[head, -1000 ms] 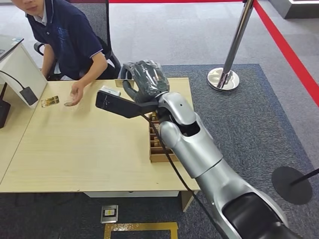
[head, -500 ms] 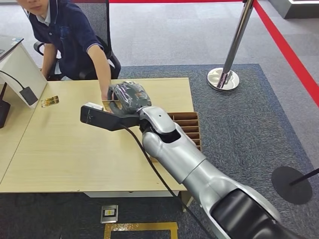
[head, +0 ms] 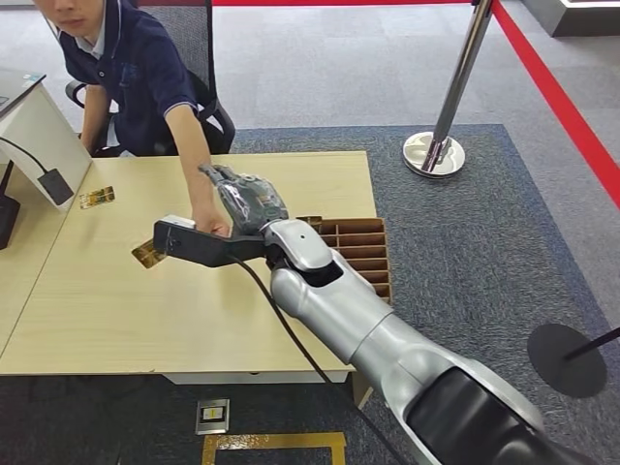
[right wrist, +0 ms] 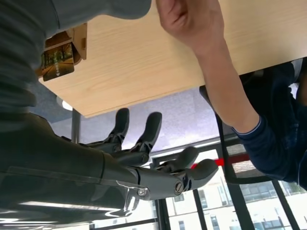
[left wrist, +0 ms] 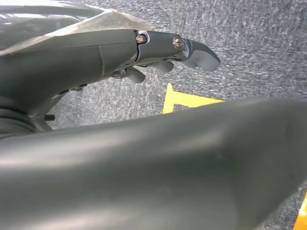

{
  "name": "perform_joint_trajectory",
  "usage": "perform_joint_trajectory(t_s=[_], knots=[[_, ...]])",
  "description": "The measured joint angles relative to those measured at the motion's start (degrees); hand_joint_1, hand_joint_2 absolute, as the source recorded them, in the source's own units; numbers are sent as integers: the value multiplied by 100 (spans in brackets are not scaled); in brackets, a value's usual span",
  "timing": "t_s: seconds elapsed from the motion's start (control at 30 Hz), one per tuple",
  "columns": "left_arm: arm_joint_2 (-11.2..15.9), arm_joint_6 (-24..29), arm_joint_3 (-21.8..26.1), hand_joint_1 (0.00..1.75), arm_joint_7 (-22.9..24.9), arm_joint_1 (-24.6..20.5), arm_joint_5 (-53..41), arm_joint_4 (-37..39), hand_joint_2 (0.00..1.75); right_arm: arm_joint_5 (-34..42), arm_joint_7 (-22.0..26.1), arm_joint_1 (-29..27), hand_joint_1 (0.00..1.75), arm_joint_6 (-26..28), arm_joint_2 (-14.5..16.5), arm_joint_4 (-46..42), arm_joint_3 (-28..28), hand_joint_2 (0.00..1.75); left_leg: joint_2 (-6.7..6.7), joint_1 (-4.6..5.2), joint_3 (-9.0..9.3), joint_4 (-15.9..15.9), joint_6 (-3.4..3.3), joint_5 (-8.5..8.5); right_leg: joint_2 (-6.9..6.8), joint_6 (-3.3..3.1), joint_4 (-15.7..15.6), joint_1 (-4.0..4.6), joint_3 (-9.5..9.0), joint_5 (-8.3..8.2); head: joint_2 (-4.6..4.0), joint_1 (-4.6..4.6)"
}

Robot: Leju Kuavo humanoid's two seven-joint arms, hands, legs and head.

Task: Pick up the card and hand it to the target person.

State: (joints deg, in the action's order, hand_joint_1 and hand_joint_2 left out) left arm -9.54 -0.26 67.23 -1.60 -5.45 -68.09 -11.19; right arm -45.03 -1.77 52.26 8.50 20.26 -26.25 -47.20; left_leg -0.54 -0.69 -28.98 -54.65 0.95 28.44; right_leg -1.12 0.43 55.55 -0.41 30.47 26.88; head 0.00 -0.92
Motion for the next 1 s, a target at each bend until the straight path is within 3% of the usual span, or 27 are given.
perform_joint_trajectory(t_s=[0.33, 0.47, 0.77, 0.87, 1.0], knots=[[0, 77, 8, 0, -12, -1, 164, 0, 0, -80, 246, 54, 0, 492, -22, 1, -59, 175, 0, 0, 1, 0, 0, 0, 0, 0, 0, 0, 1, 0, 0, 1], [-3, 96, 34, 0, -13, 5, 252, 1, 0, -439, 225, -207, 0, 725, -209, -636, 145, 175, 0, 0, 0, 0, 0, 0, 0, 0, -4, 0, 0, 0, 0, -1], [-27, 158, 156, 0, -17, 28, 407, 2, 0, -1286, 201, -1869, 0, 630, -984, -3758, 1179, 175, 5, 4, -4, 0, -8, 9, 0, 4, -14, -1, 1, 2, 0, -1], [-37, 163, 177, 0, -33, 26, 431, 2, 0, -1263, 307, -2332, 0, 927, -1110, -4451, 1446, 175, 8, 1, 1, -1, -8, 9, 0, 5, -19, -1, -1, 5, 0, 5], [-58, 163, 184, 0, -89, 51, 422, 2, 0, -1007, 684, -3431, 0, 1510, -1340, -5700, 1985, 175, 16, -2, 2, 0, -9, 16, -2, 6, -23, 0, -9, 11, 0, 6]])
